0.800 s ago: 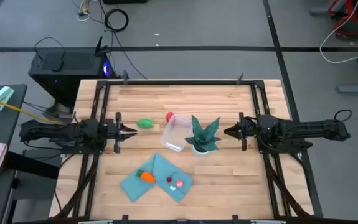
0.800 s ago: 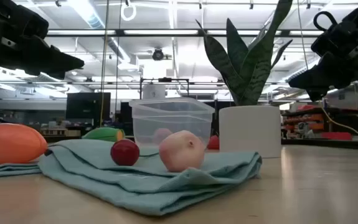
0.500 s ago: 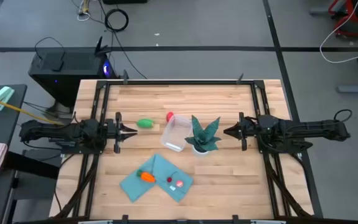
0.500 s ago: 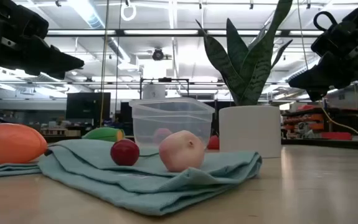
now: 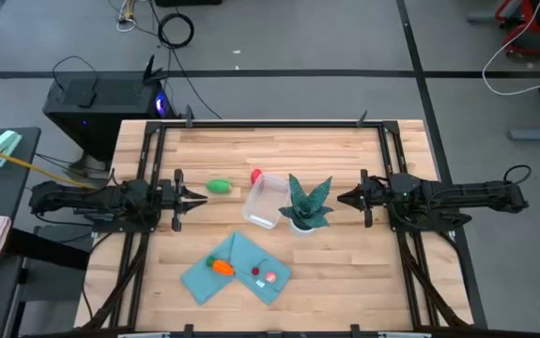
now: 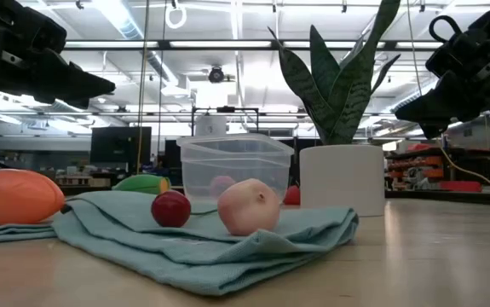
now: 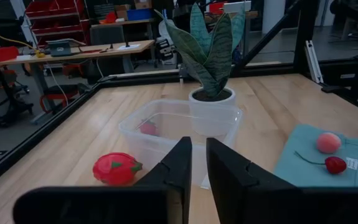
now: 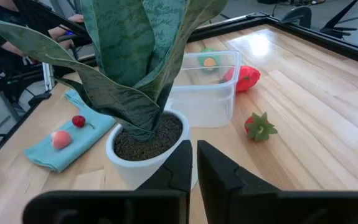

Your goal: Pick and placing Produce into tupperware

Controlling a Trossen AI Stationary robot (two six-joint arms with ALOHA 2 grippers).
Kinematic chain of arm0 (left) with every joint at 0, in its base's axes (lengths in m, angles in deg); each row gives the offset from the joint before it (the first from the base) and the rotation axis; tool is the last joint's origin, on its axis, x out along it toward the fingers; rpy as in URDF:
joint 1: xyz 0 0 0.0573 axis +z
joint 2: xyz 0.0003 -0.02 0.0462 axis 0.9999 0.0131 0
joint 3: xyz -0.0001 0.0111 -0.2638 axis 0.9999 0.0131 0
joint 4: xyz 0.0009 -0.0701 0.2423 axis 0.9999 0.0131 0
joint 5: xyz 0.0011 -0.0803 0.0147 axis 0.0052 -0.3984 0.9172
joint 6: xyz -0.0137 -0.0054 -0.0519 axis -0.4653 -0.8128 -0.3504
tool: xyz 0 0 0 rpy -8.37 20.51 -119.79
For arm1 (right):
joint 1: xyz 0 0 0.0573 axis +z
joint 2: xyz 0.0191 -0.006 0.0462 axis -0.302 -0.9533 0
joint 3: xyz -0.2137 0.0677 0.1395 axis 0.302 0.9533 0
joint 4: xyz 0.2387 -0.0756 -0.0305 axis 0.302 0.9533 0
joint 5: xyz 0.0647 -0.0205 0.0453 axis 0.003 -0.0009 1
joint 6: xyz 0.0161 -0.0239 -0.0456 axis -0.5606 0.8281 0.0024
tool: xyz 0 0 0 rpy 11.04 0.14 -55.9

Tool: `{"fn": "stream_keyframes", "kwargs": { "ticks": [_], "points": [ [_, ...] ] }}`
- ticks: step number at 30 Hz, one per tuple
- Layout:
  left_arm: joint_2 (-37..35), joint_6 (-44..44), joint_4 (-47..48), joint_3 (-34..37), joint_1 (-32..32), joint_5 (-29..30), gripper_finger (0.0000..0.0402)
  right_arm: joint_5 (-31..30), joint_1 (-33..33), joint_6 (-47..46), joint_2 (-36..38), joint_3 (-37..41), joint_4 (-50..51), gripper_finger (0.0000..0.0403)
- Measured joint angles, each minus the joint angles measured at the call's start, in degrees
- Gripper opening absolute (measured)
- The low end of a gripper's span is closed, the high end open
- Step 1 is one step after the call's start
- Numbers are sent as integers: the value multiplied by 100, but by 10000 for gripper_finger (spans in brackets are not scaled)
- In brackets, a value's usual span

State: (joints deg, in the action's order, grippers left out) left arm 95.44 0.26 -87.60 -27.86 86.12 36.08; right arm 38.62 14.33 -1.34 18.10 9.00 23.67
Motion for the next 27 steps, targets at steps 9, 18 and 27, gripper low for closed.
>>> {"fn": "stream_keyframes", "kwargs": {
  "ticks": [9,18,27],
  "points": [
    [0,-38,-2,0,1,0,57,-1,0,0,1,0,-1,31],
    [1,-451,-278,-39,5,2,53,-2,0,0,2,0,-2,31],
    [2,-128,170,-429,296,458,62,-2,0,0,0,0,-2,31]
  ]
}}
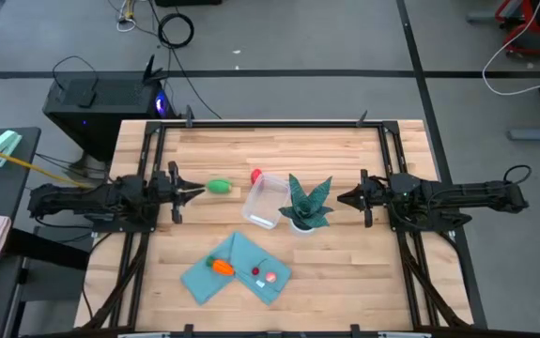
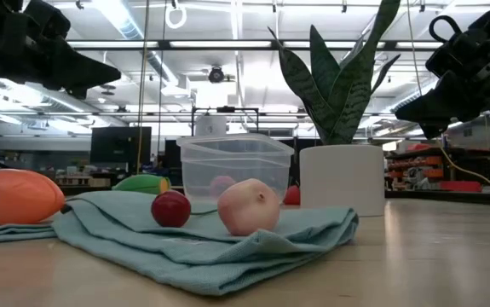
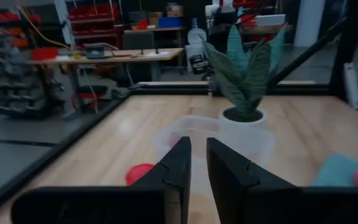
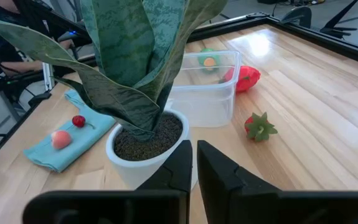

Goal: Pick and placing Produce into tupperware
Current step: Put the green corn into the container

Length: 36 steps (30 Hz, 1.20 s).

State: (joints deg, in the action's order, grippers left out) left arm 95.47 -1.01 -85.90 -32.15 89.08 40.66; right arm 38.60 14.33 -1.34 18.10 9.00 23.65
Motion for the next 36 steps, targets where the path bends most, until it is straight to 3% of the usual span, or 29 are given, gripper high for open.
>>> {"fn": "stream_keyframes", "kwargs": {
  "ticks": [11,16,23,26,36],
  "points": [
    [72,590,-389,-19,633,79,151,2,0,0,0,0,0,31],
    [558,595,-499,-188,1063,84,191,0,0,0,2,0,-11,31],
    [2131,437,-325,-1196,1420,-207,190,0,0,0,0,0,-18,31],
    [2998,450,144,-1758,1517,-577,184,0,0,0,0,0,-18,31],
    [5278,1083,1928,-3203,1867,-587,207,2,0,52,0,0,-7,31]
  ]
}}
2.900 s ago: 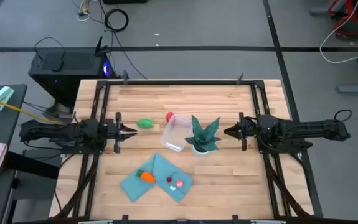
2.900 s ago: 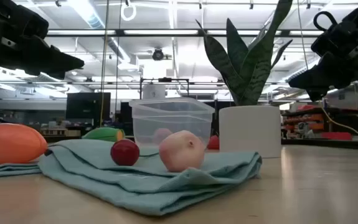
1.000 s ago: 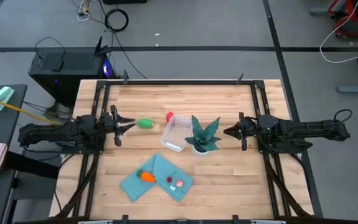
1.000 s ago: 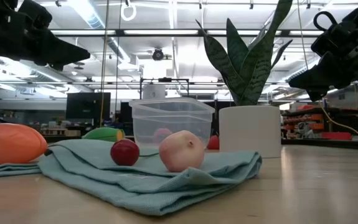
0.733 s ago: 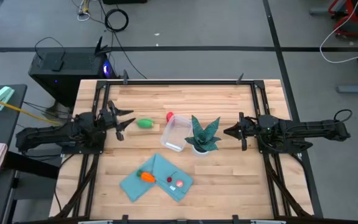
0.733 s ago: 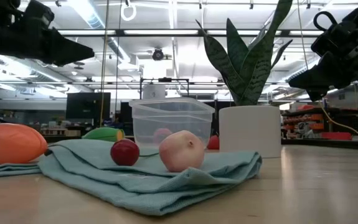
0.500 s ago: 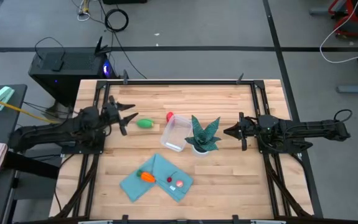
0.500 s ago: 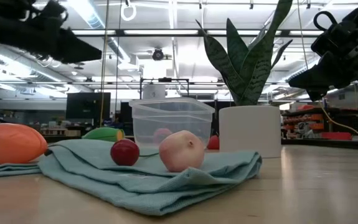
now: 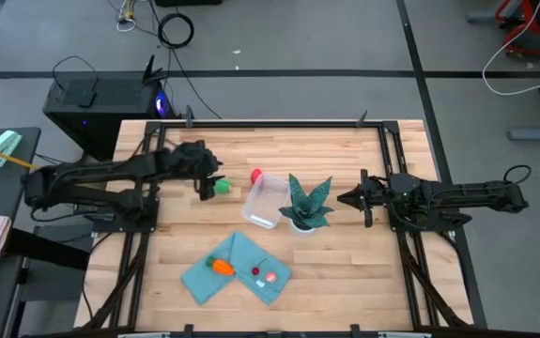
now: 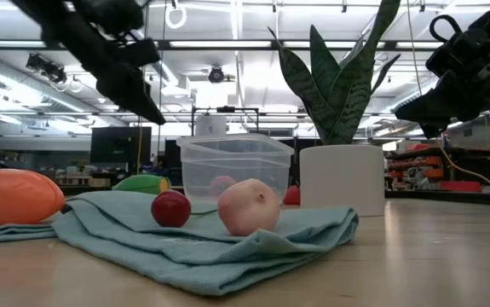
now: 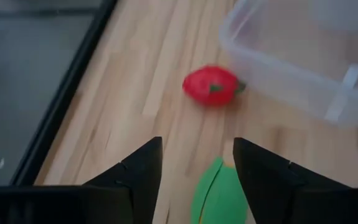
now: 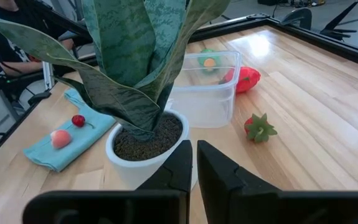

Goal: Pick and placing Produce into tupperware
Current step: Put the green corn into the container

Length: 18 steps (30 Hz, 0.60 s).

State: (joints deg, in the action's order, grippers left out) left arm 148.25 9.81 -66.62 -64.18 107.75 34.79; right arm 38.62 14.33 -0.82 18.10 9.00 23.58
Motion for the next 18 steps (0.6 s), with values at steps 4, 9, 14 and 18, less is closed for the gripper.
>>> {"fn": "stream_keyframes", "kwargs": {
  "ticks": [4,9,14,18],
  "points": [
    [521,-27,840,-603,152,-2,219,20,2,9,1,0,0,31],
    [1169,-46,1594,-1121,235,-23,230,20,2,9,2,0,0,31],
    [1778,5,1945,-1218,232,-574,235,21,4,7,2,0,3,31],
    [2137,393,1997,-1220,142,-726,232,21,4,7,1,0,4,33]
  ]
}}
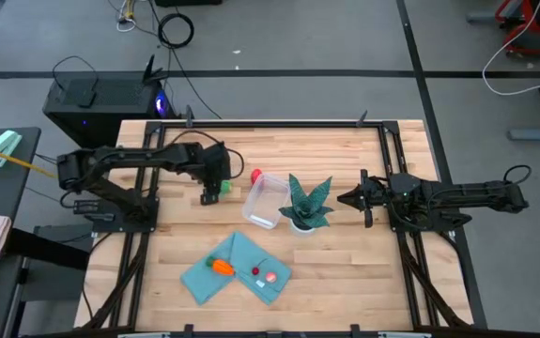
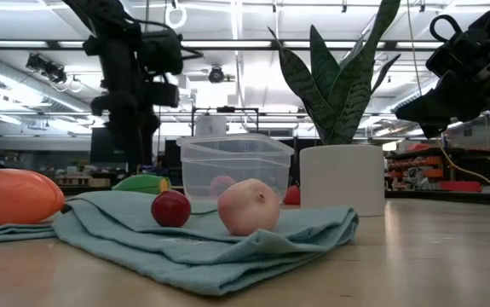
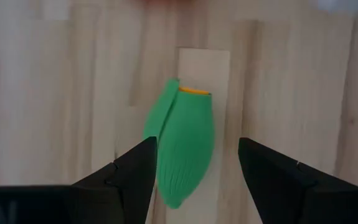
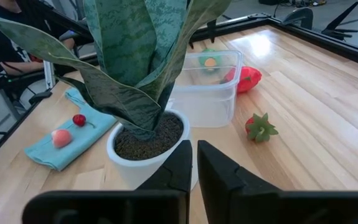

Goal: Pick and placing Produce into tupperware
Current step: Put the green corn into the container

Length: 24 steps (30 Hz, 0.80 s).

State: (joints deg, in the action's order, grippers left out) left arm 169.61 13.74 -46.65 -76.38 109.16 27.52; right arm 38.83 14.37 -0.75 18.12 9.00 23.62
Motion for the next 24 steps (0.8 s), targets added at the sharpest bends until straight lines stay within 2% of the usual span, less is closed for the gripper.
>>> {"fn": "stream_keyframes", "kwargs": {
  "ticks": [4,14,24],
  "points": [
    [294,457,-104,-4,-60,17,228,1,0,-29,-1,0,2,37],
    [931,543,-491,-9,-60,128,235,3,0,-57,-4,0,9,45],
    [1059,634,-602,-9,-60,149,229,3,0,-57,-6,0,4,46]
  ]
}}
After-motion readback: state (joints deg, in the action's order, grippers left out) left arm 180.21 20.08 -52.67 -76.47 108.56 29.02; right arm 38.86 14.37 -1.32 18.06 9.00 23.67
